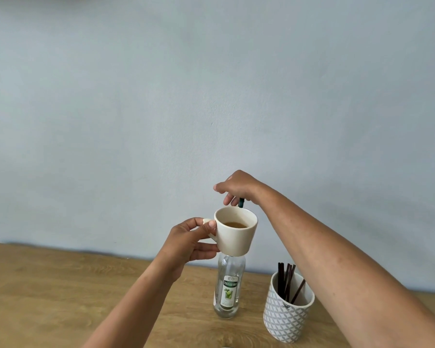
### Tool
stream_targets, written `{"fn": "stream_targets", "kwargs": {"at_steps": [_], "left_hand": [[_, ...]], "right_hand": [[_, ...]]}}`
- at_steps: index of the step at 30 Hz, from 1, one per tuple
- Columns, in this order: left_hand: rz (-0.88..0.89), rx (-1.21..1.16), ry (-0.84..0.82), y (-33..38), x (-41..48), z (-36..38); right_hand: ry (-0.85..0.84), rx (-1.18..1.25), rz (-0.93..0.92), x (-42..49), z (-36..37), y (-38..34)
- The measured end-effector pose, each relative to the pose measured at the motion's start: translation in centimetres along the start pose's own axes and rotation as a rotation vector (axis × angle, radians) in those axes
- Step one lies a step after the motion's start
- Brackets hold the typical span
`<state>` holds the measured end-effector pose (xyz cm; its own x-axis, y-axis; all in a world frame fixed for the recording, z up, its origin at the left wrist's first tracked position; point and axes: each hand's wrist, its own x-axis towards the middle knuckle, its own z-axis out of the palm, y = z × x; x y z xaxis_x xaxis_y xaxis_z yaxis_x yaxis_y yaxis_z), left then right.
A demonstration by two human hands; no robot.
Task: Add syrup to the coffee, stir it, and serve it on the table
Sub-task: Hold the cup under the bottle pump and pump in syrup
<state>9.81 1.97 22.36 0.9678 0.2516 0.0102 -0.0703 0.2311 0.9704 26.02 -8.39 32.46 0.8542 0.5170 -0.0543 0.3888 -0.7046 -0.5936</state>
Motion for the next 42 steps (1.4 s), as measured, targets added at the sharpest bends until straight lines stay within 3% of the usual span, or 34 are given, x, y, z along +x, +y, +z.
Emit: {"fn": "stream_targets", "kwargs": {"at_steps": [14, 25, 31, 38, 42], "left_hand": [[-0.011, -0.015, -0.012, -0.7, 0.1, 0.2], [-0.057, -0.044, -0.029, -2.8, -1.4, 0.3], [-0.134, -0.042, -0.022, -6.1, -3.6, -0.2], [-0.206, -0.058, -0.018, -11.8, -6.7, -0.8], [-0.251, -0.045, 0.013, -15.1, -8.3, -0.9]], "right_hand": [[0.096, 0.142, 0.011, -0.1, 1.0, 0.6], [0.266, 0.529, 0.010, -4.3, 0.5, 2.9], [0.230, 0.611, 0.087, -9.6, 4.4, 10.3], [0.063, 0.692, 0.156, -15.4, 12.6, 16.4], [0.094, 0.767, 0.220, -17.7, 16.9, 17.9]]}}
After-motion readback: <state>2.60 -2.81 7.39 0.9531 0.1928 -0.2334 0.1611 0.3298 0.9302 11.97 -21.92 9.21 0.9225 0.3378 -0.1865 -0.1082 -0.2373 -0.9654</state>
